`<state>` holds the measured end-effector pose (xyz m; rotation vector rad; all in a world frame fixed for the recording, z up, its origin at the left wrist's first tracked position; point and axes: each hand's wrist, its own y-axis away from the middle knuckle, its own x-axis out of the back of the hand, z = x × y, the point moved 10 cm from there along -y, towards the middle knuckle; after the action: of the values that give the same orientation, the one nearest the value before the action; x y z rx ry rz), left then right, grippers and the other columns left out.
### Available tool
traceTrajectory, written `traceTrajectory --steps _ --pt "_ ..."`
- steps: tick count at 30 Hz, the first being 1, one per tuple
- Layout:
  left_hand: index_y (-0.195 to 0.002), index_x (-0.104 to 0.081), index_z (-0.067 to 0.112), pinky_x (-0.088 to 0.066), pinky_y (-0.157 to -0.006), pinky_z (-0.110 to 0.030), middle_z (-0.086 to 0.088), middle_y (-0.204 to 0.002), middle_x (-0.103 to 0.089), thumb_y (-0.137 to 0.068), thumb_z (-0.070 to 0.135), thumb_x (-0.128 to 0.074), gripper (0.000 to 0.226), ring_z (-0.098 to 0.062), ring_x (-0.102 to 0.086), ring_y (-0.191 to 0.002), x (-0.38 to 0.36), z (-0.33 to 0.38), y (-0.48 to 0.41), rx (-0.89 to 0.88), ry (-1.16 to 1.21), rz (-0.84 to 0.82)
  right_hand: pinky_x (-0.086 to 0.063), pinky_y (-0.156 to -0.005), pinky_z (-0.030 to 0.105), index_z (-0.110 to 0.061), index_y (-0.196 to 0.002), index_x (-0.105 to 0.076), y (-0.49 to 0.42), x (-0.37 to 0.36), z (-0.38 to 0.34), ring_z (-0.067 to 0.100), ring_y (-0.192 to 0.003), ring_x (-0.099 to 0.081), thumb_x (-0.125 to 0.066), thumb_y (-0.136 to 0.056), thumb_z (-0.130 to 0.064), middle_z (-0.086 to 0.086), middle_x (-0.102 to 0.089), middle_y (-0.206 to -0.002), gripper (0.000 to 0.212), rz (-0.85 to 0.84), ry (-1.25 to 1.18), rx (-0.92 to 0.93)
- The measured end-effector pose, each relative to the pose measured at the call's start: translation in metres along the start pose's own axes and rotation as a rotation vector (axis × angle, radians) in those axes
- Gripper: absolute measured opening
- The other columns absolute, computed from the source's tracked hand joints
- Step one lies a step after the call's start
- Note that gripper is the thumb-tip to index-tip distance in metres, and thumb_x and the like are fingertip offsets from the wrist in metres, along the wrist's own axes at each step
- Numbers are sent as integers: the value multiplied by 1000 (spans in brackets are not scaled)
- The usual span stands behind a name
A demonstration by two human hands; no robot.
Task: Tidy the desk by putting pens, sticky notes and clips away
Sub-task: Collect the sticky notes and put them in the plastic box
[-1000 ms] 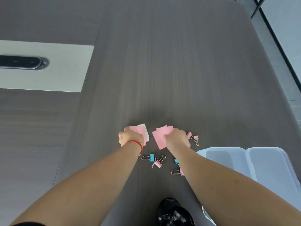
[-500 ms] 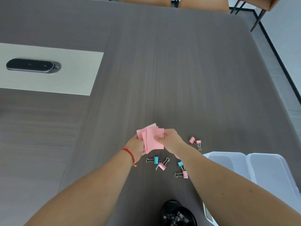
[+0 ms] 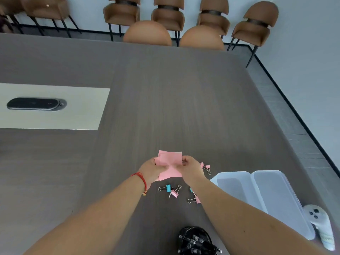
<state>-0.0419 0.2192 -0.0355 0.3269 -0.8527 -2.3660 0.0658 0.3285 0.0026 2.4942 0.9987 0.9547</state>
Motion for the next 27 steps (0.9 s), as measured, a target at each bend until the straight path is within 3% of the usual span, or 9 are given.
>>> traceTrajectory --steps 5,9,14,19,22,25,27 --pt "-93 -64 17 -55 -78 -28 -11 -104 -67 -88 8 -61 11 -23 -63 -96 -28 30 18 -90 -76 -61 -48 -74 31 -18 -101 -66 28 45 10 17 -81 -58 -64 -87 -28 -6 -66 -89 17 122 -108 -19" --pt "-93 -61 16 -52 -73 -24 -5 -91 -64 -86 7 -61 11 -19 -60 -85 -71 49 36 -164 -241 -96 -46 -66 29 -17 -95 -65 52 97 33 18 -75 -54 -60 -89 -23 -1 -64 -86 10 208 -165 -41" --pt "-79 -56 15 -53 -62 -23 -2 -75 -59 -85 2 -61 16 -12 -56 -66 -152 51 46 -146 -306 -148 -49 -73 35 -21 -98 -65 67 160 83 21 -81 -57 -57 -89 -31 1 -67 -95 16 227 -154 -127" --pt "-77 -56 13 -59 -72 -37 -14 -86 -64 -83 1 -59 14 -28 -61 -72 -227 34 41 -114 -430 -119 -44 -64 28 -22 -92 -61 69 212 133 18 -71 -53 -57 -88 -26 -1 -62 -83 7 257 -122 -185" --pt "-85 -55 16 -56 -61 -29 -10 -85 -65 -79 5 -57 13 -27 -60 -65 -252 20 31 -111 -525 -69 -43 -62 26 -20 -97 -62 57 225 161 17 -67 -53 -55 -87 -23 -4 -61 -77 12 243 -82 -216" --pt "-90 -53 21 -58 -73 -32 -8 -92 -67 -76 11 -58 17 -26 -62 -72 -251 4 14 -69 -576 14 -42 -53 26 -18 -106 -60 38 215 176 20 -71 -56 -51 -90 -25 0 -61 -87 20 150 -11 -251" --pt "-90 -54 18 -56 -70 -34 -9 -87 -64 -77 7 -55 17 -27 -60 -68 -247 -12 3 -14 -575 35 -49 -63 30 -14 -109 -60 24 208 178 26 -79 -60 -48 -91 -23 5 -66 -96 24 126 35 -256"
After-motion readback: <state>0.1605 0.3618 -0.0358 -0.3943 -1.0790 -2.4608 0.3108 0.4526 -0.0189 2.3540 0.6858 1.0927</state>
